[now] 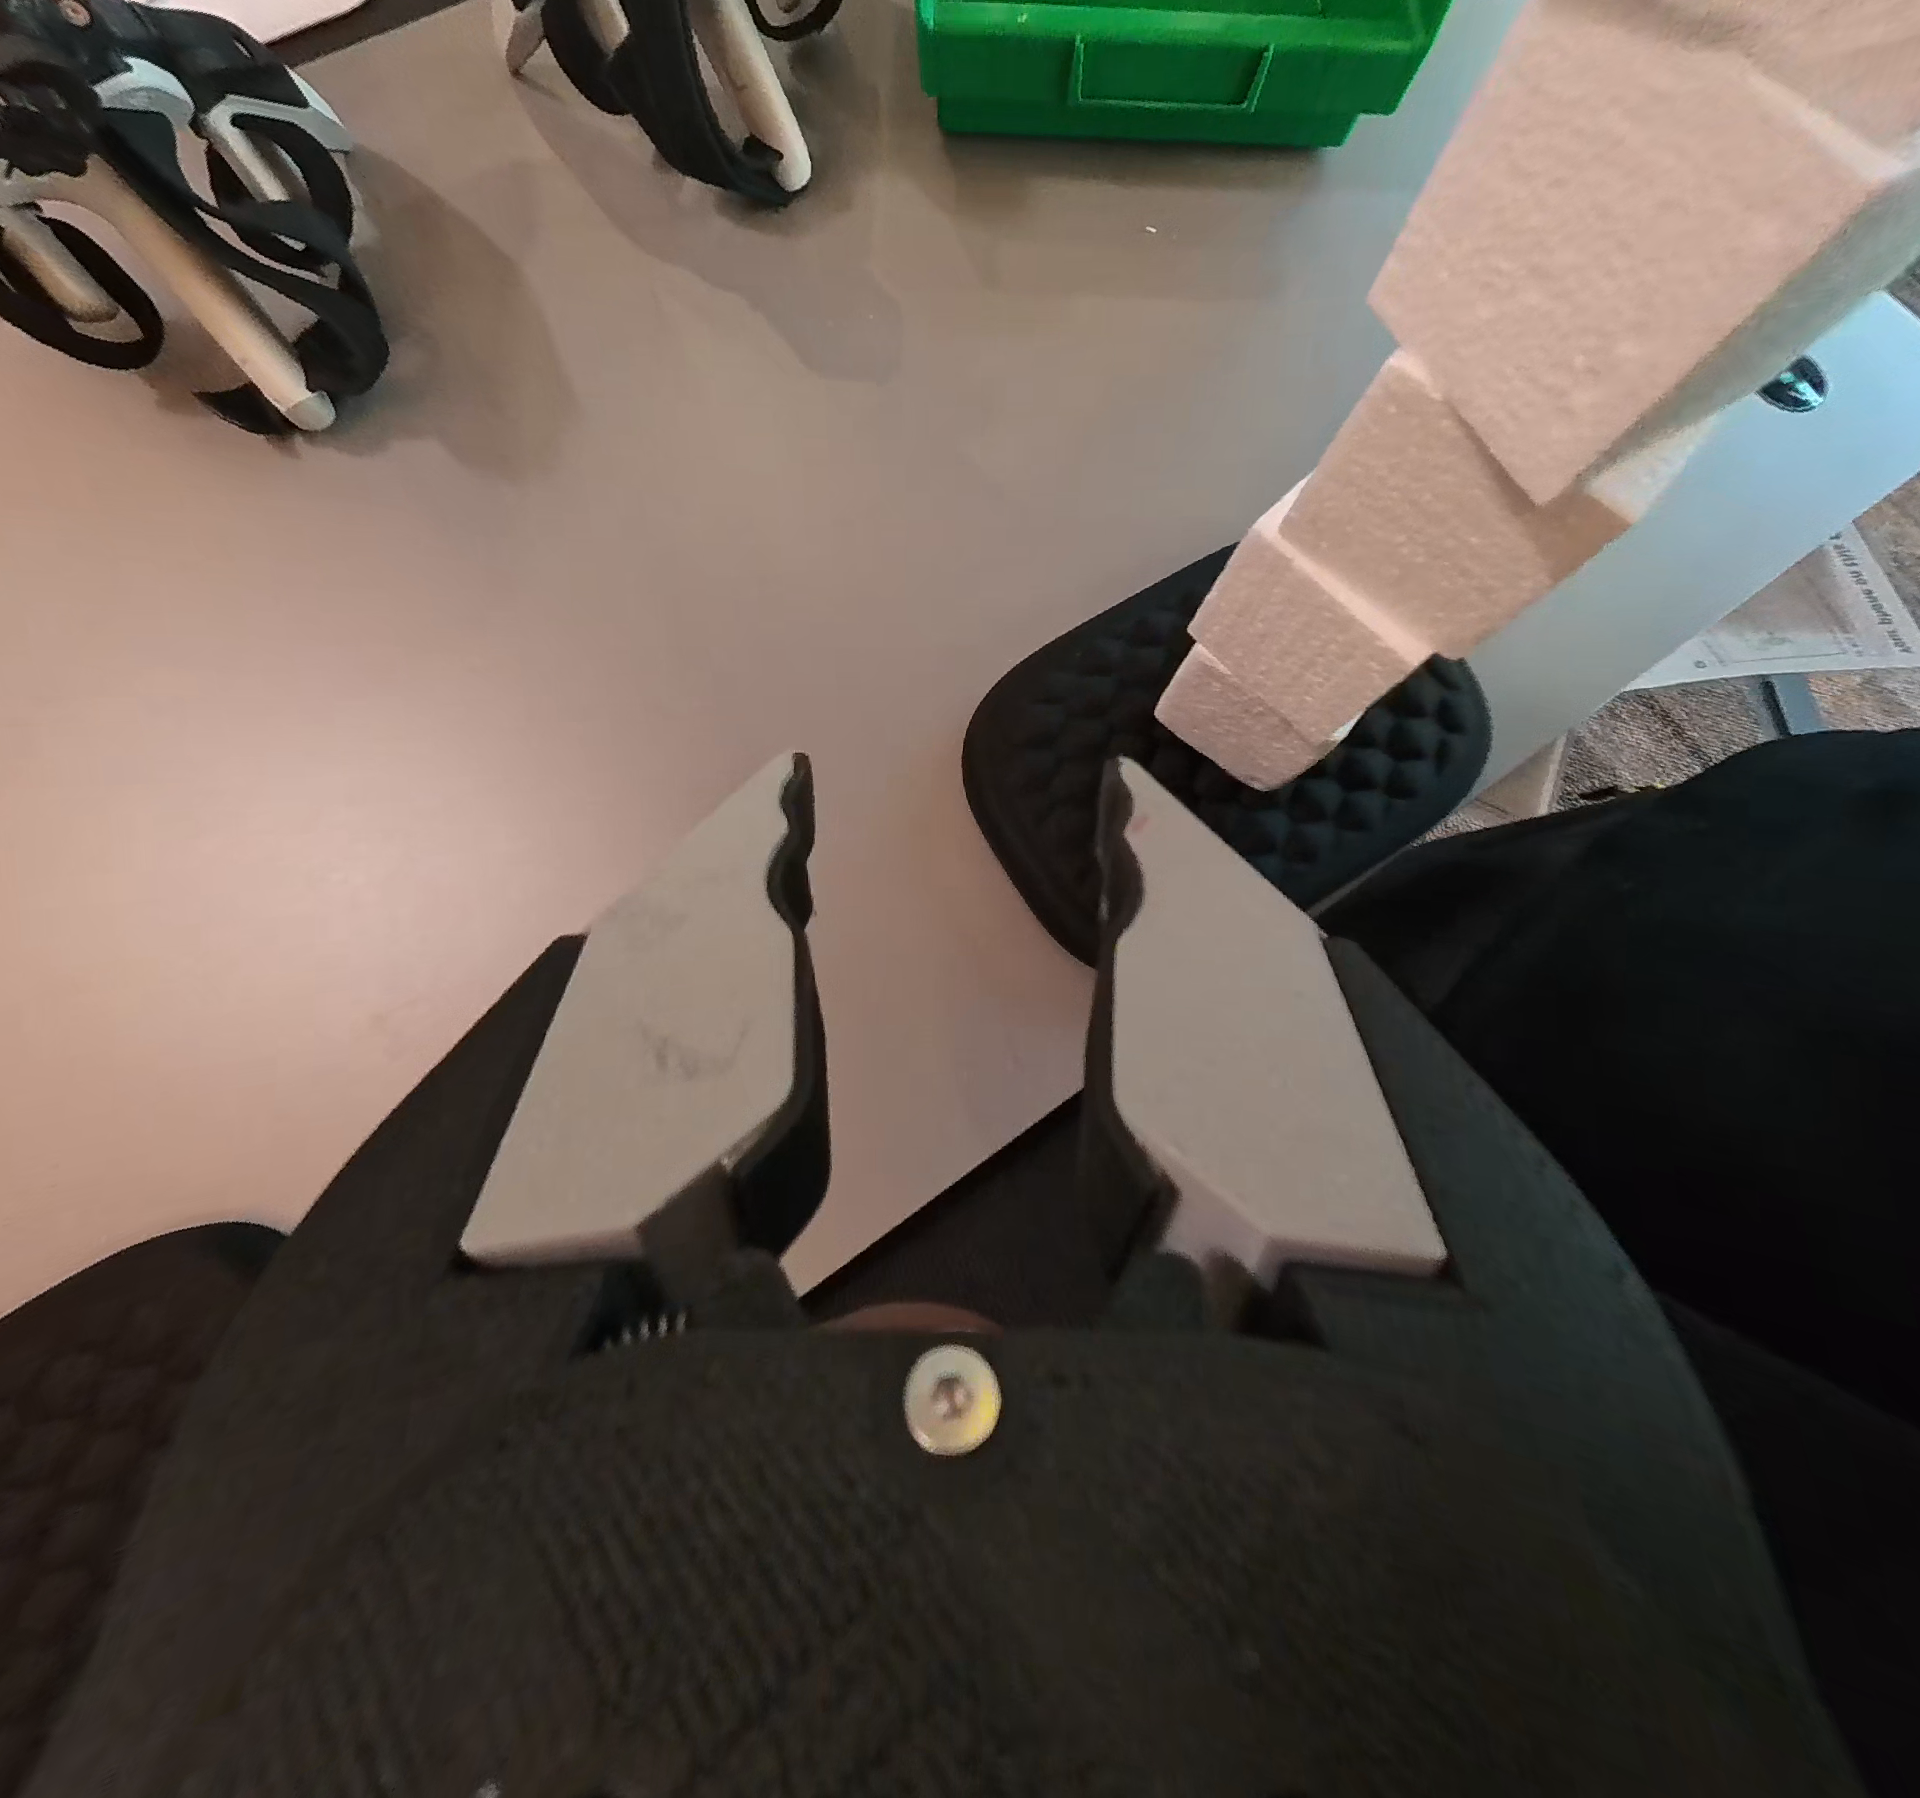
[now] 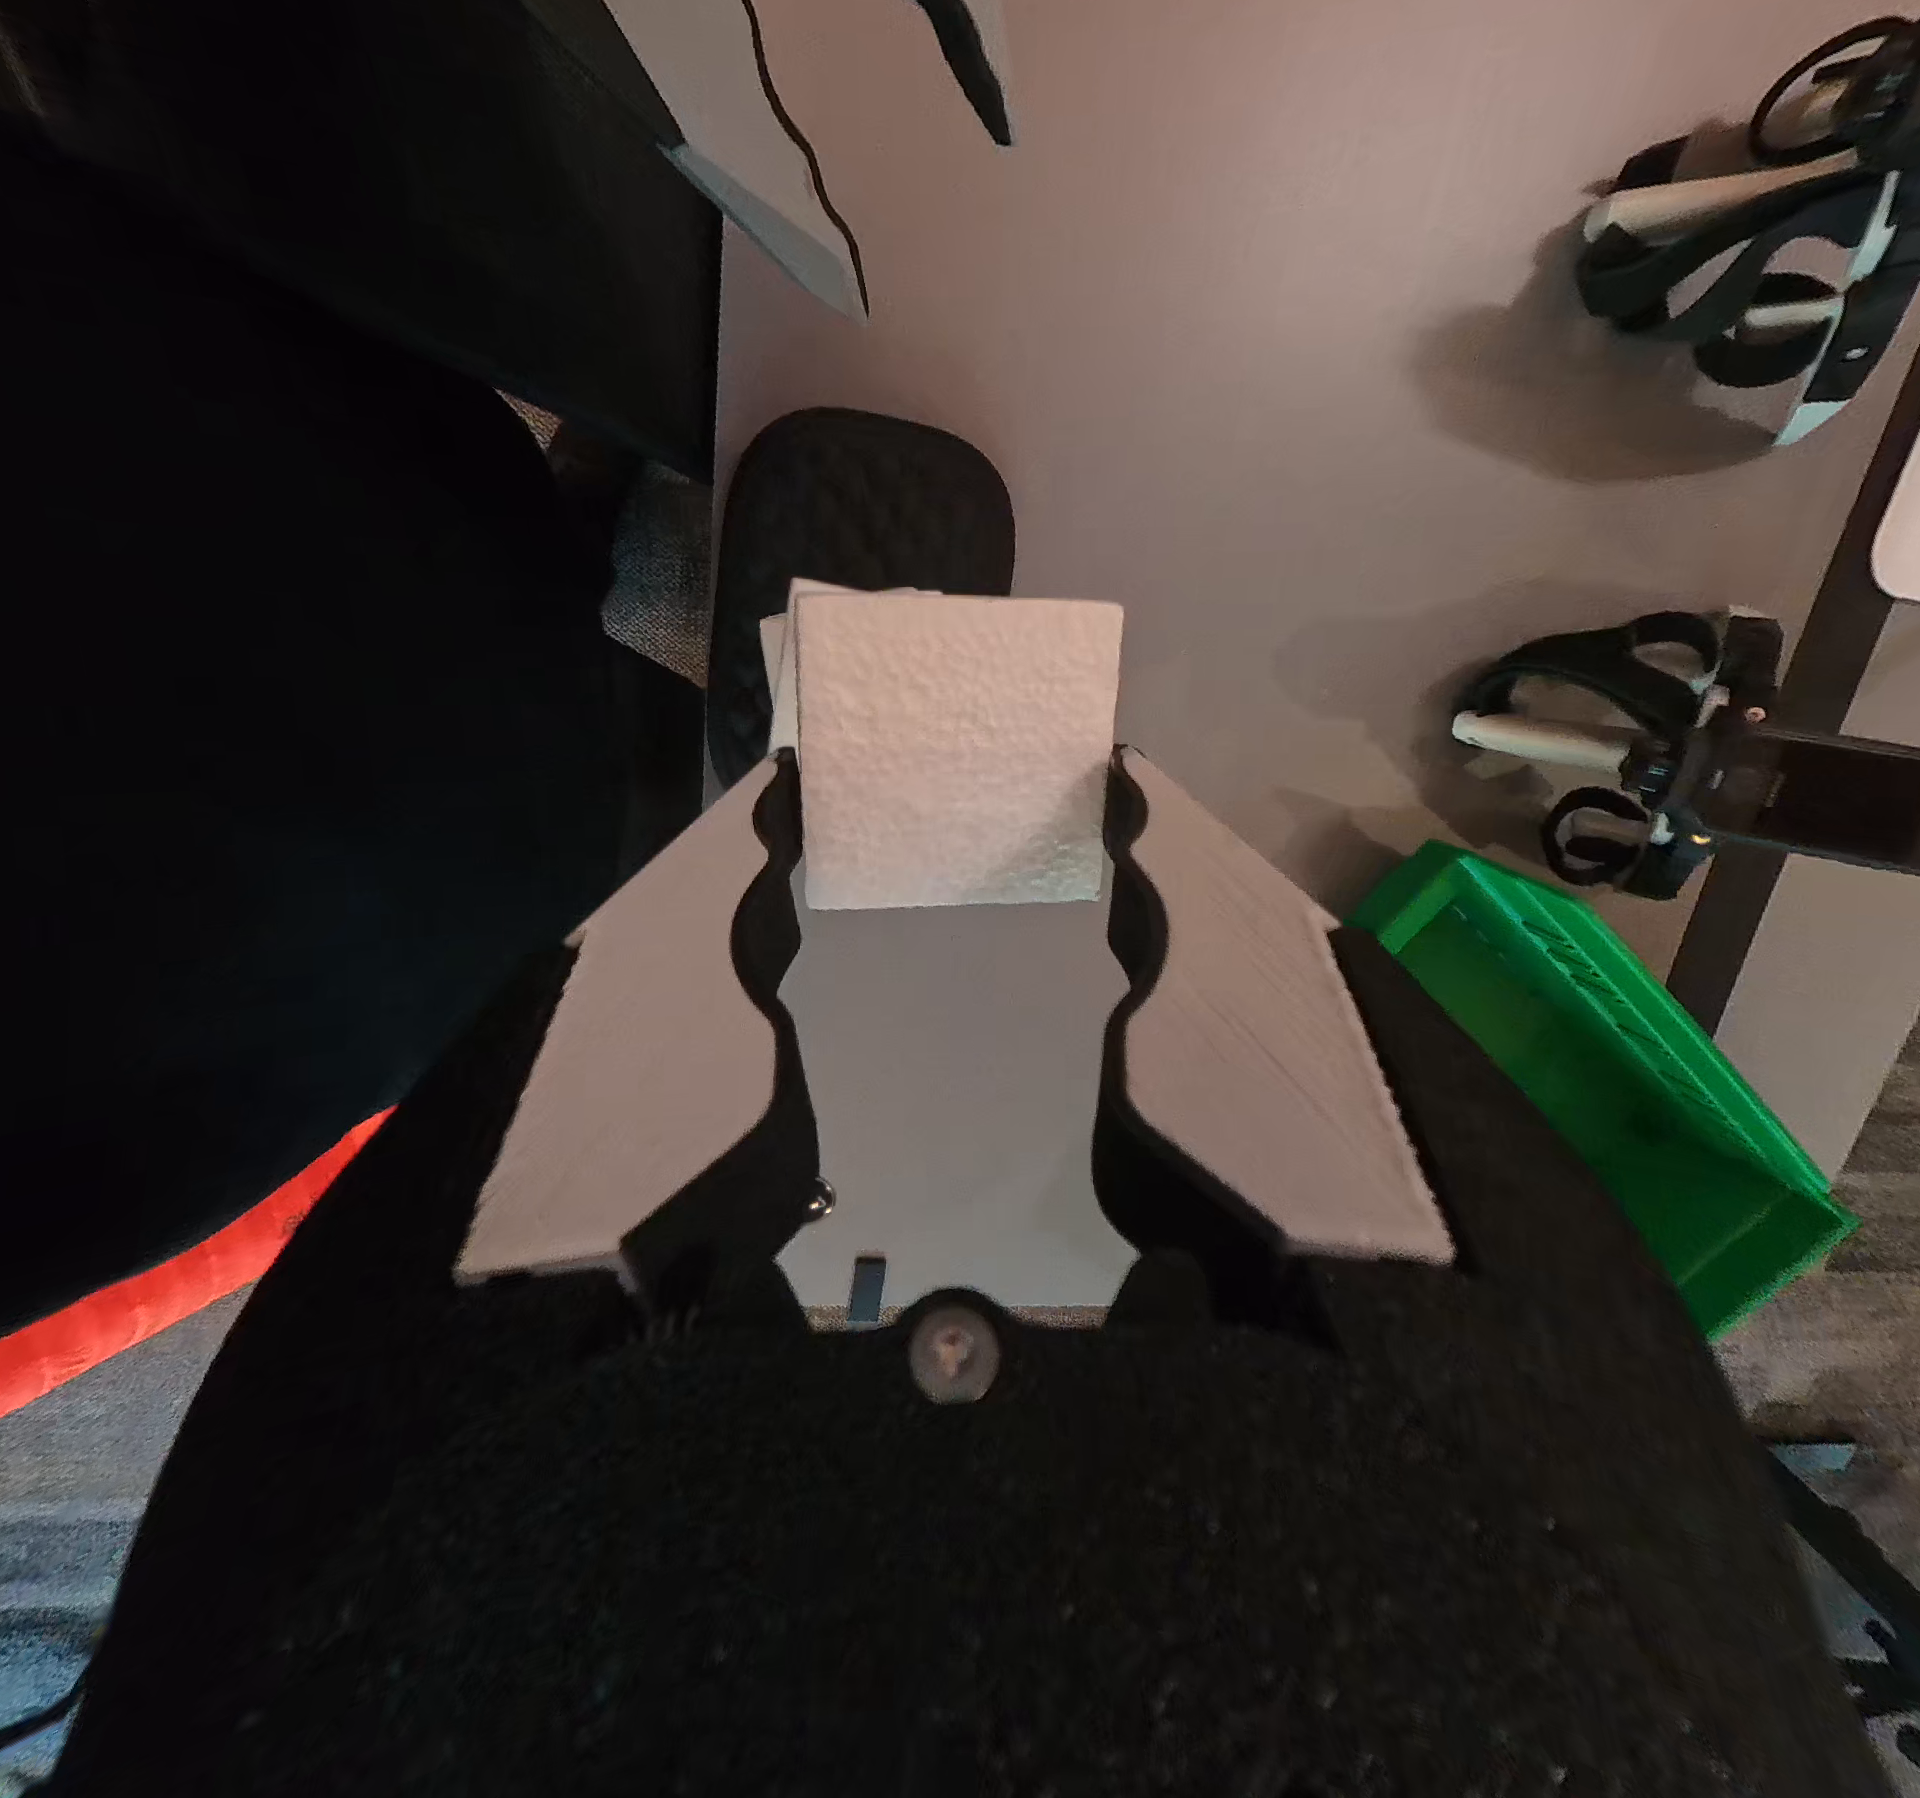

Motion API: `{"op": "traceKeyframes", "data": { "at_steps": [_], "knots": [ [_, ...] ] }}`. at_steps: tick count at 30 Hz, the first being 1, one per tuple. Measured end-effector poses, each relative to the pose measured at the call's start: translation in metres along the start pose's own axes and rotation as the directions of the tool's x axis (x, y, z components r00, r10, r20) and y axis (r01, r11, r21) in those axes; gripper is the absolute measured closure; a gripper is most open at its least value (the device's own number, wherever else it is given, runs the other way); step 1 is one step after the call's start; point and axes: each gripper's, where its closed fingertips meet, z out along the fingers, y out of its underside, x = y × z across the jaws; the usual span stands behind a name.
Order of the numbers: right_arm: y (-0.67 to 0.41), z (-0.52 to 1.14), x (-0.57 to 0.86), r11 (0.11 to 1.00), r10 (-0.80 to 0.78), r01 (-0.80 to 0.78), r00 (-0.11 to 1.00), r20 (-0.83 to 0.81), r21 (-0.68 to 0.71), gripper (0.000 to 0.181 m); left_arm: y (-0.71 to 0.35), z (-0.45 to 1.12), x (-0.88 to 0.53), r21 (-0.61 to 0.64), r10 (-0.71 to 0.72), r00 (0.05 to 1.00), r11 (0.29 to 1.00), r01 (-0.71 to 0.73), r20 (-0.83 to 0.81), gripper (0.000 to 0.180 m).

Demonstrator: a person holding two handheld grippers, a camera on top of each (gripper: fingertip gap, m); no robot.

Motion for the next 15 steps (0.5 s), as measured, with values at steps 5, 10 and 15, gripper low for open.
{"op": "traceKeyframes", "data": {
  "at_steps": [5,10,15],
  "knots": [
    [-0.002,0.003,-0.002,0.999,0.027,-0.027,0.999,0.022,0.019,0.122,0.000,0.000,0.000,-0.003,0.007,1.000,1.000,-0.007,0.004,0.127],
    [-0.001,0.006,-0.003,0.999,0.026,-0.026,0.999,0.023,0.020,0.121,0.000,0.001,-0.001,-0.006,0.009,1.000,1.000,-0.009,0.007,0.127],
    [-0.010,-0.013,0.002,0.994,0.035,-0.034,0.999,-0.003,0.104,0.114,0.002,0.002,-0.004,-0.018,-0.001,1.000,1.000,0.001,0.026,0.127]
  ]
}}
